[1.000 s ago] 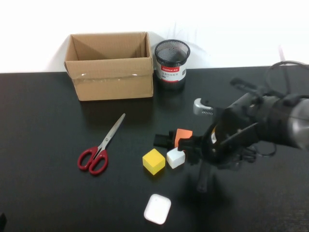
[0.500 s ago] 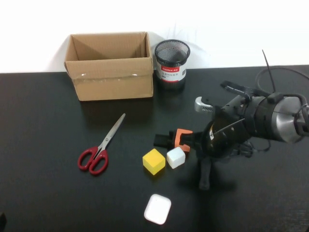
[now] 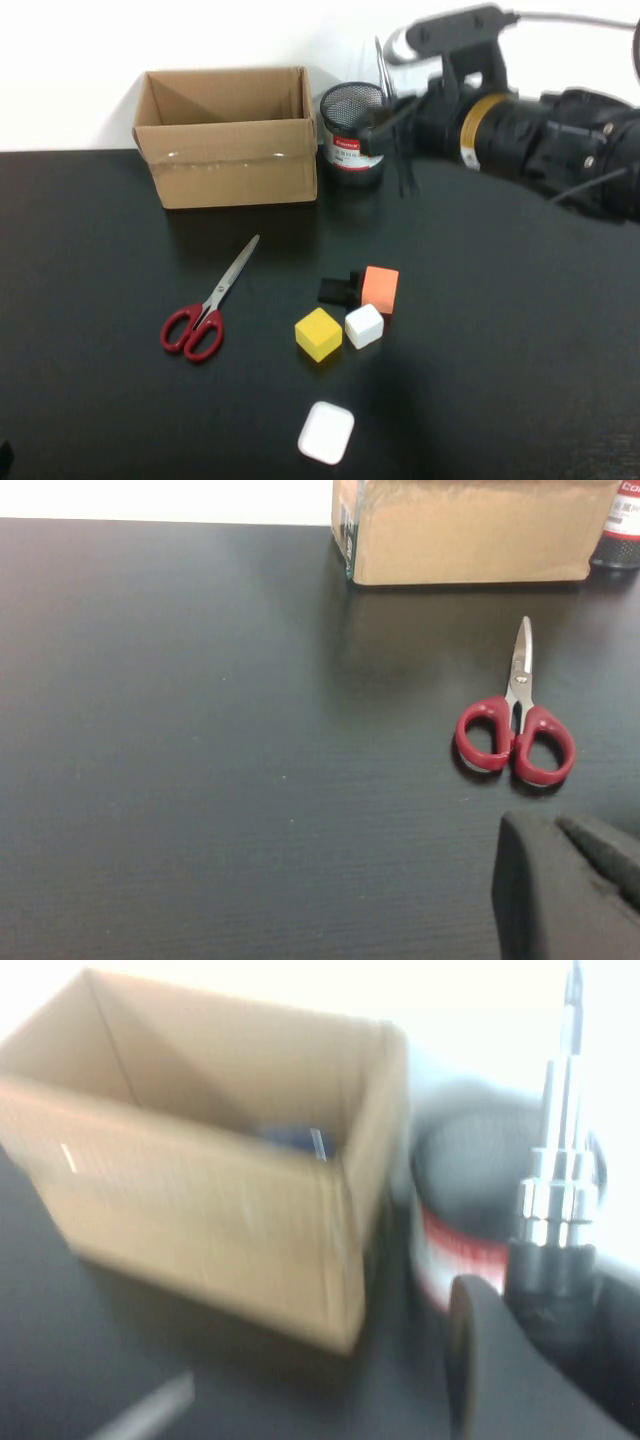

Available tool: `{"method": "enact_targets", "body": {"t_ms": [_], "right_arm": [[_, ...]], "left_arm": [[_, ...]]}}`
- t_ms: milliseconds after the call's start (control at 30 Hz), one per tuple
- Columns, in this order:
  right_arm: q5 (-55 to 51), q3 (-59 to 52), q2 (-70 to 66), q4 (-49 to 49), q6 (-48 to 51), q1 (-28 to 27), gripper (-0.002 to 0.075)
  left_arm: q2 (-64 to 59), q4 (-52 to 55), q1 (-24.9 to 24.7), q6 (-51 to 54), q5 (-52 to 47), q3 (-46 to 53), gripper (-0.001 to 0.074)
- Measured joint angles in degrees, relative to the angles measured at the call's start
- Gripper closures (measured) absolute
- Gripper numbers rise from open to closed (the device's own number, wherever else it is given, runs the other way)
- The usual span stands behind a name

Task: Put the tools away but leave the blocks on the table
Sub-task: Place the picked object into the round holder

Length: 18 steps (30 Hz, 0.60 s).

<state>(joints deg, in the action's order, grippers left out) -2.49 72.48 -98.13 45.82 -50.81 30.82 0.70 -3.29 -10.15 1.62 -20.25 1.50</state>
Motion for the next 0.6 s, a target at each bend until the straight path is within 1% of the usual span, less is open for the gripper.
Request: {"method": "enact_targets", "body": {"t_ms": [200, 333, 433, 600], "right_arm": [[12.67, 6.9, -5.73, 1.58, 0.25, -4.95, 0.0582], [18.76, 11.86, -11.96, 0.87, 4.17, -6.92, 0.0582], [21.98, 16.33, -16.77, -3.25, 11.06, -7.39, 0.0582], [26.99, 21.67, -24.4, -15.98, 25.2, -7.39, 0.0582]], "left_arm": [[0.0, 0.0, 0.0, 0.0, 0.0, 0.0, 0.0739], [0.0, 0.0, 0.0, 0.0, 0.0, 0.0, 0.0739], [0.0, 0.0, 0.0, 0.0, 0.0, 0.0, 0.0739], [0.0, 0.0, 0.0, 0.0, 0.0, 0.0, 0.0739]]}}
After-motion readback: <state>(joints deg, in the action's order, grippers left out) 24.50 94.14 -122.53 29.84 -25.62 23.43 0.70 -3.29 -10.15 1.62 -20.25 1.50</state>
